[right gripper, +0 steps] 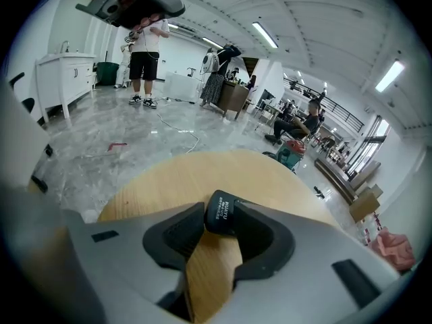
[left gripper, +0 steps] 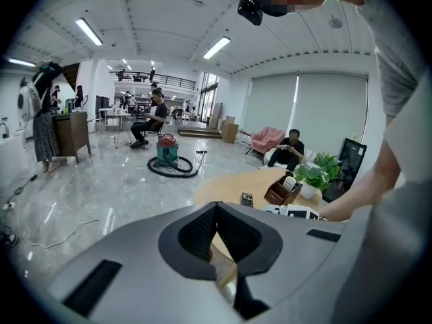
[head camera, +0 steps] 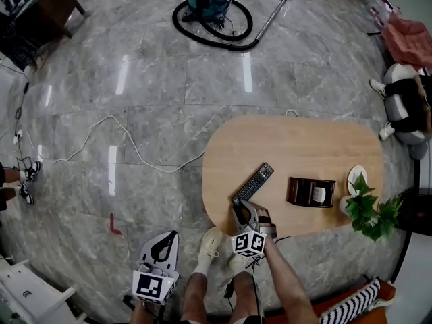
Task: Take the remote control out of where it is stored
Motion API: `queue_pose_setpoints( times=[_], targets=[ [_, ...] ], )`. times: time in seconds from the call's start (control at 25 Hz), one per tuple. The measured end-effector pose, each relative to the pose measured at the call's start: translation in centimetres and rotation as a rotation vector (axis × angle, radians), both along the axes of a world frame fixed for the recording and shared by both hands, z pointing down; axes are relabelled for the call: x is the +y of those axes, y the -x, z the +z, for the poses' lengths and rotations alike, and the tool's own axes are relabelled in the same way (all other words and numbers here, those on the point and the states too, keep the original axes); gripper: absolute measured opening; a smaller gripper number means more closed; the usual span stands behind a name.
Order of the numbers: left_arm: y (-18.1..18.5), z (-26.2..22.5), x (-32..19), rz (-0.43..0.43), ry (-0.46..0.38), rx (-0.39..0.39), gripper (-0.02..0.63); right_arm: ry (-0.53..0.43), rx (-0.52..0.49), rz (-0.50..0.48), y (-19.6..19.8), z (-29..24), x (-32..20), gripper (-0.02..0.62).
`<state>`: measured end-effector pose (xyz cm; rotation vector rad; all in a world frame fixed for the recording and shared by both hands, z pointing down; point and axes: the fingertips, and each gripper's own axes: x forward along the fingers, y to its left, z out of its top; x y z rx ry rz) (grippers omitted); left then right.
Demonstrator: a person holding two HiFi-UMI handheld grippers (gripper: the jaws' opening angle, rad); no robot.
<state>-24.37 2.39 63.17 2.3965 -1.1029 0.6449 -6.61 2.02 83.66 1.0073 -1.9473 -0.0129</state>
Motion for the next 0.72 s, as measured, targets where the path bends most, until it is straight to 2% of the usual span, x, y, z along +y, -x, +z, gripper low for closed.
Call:
queue_pose_setpoints(
  times=[0.28, 0.72],
  targets=[
    [0.7, 1.2, 0.9, -0.011, 0.023, -0.007, 0.006, -0.032, -0.009, 0.025, 0.1, 0.7, -0.3, 0.132],
    [0.0, -0.1, 1.0, -0.003, 0.006, 0.002, 0.006, -0.004, -0.018, 0.023, 0.2, 0.2, -0.3, 0.132]
  ],
)
